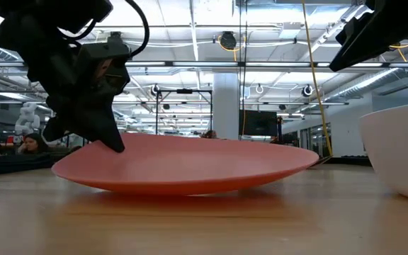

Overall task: Set table place
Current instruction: Move the pink plate to the center of the table

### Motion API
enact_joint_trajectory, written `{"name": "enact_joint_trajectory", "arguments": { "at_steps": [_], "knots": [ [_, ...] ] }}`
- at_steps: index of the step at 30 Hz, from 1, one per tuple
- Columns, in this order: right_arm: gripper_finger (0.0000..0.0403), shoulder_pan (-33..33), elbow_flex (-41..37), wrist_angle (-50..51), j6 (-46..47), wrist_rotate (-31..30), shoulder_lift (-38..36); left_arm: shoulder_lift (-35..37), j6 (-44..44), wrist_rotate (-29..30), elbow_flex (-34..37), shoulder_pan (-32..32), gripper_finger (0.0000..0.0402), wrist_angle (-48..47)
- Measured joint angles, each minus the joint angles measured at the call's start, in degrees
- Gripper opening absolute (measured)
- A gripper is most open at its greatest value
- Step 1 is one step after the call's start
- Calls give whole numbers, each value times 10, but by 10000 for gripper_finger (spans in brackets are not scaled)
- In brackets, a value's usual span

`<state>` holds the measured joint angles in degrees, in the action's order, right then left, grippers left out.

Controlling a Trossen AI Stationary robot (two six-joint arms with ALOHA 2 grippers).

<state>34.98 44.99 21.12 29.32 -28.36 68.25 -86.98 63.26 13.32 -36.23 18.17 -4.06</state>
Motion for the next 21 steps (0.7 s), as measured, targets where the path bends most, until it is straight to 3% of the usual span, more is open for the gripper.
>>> {"name": "enact_joint_trajectory", "arguments": {
  "at_steps": [12,21],
  "knots": [
    [141,0,0,-1,0,0,0,-1,-11,3,0,0,3,-3],
    [141,0,0,-1,0,0,0,-41,-30,7,0,-2,3,13]
  ]
}}
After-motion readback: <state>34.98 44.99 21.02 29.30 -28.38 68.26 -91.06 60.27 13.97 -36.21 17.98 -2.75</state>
